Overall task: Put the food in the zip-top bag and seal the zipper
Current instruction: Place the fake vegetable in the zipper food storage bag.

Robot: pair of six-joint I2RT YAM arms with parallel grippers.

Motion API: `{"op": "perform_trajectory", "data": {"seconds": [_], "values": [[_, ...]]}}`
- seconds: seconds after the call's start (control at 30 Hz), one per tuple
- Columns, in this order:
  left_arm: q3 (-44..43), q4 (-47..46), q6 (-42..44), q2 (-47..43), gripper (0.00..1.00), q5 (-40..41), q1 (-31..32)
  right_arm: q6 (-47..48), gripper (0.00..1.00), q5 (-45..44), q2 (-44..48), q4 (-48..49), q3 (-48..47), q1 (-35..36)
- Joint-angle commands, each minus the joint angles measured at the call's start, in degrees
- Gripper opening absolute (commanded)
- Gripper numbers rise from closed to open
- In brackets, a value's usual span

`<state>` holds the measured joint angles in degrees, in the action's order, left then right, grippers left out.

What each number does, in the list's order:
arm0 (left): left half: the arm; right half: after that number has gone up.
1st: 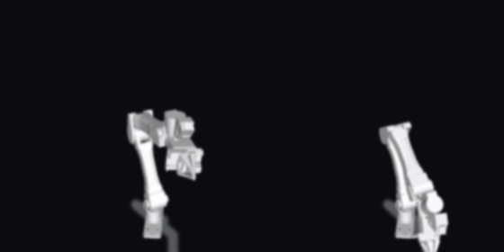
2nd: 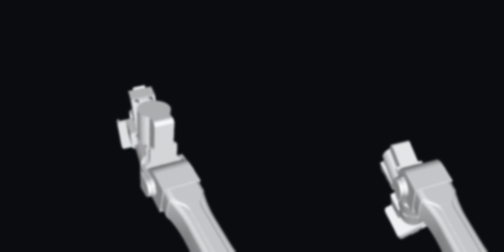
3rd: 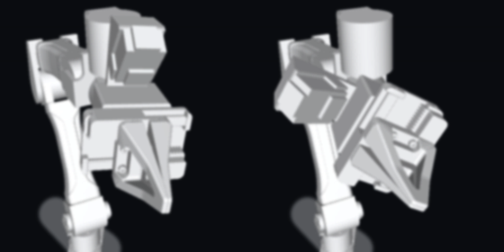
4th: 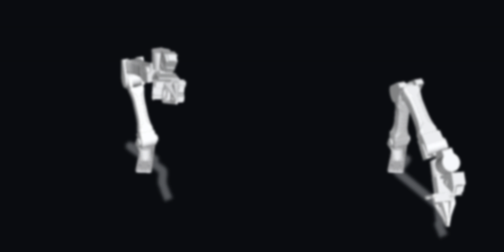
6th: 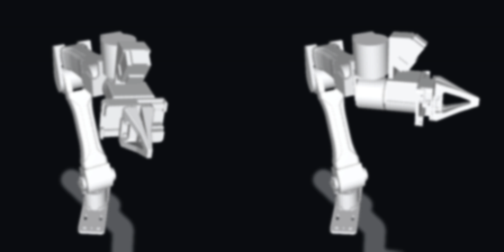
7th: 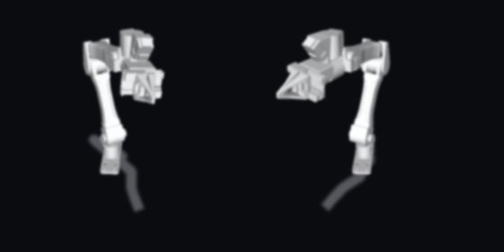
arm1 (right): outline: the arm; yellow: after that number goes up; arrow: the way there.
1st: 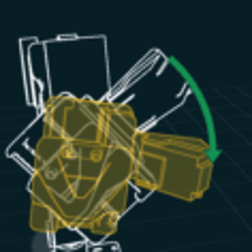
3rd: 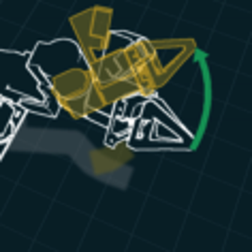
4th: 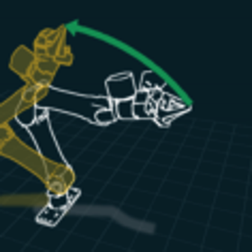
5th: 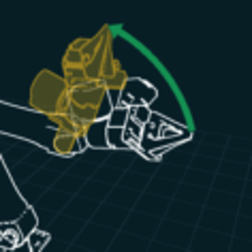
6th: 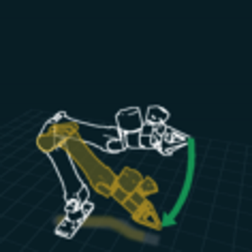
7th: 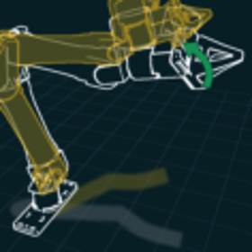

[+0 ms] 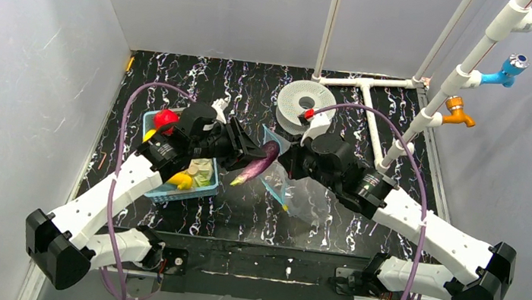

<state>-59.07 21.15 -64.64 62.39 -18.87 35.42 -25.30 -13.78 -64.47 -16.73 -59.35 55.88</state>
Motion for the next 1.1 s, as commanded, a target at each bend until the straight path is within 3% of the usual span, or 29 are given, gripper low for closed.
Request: {"op": "perform_trajectory", "data": {"seconds": [0.0,0.2,0.87,0.93,1.07], "values": [[2.78,0.03,-6.94,-0.53,0.00,3.15,0.17,-0.48,0.01,-0.86,0.24,3.87,-1.31,1.37],[4.19,0.34,-8.23,-2.84,0.00,4.83,0.18,-2.95,0.01,-5.08,-0.09,2.77,-1.99,2.14],[4.58,-2.11,-9.81,-2.16,0.00,13.08,0.18,-7.01,0.01,4.77,-1.10,8.69,-2.03,3.37],[4.68,-1.87,-8.91,-2.58,0.03,14.27,0.13,-7.57,0.01,5.25,-1.09,9.26,-1.95,3.36],[6.64,-2.04,-8.75,-4.39,0.21,17.68,0.15,-8.88,0.01,5.43,-0.47,10.75,-1.31,3.36]]}}
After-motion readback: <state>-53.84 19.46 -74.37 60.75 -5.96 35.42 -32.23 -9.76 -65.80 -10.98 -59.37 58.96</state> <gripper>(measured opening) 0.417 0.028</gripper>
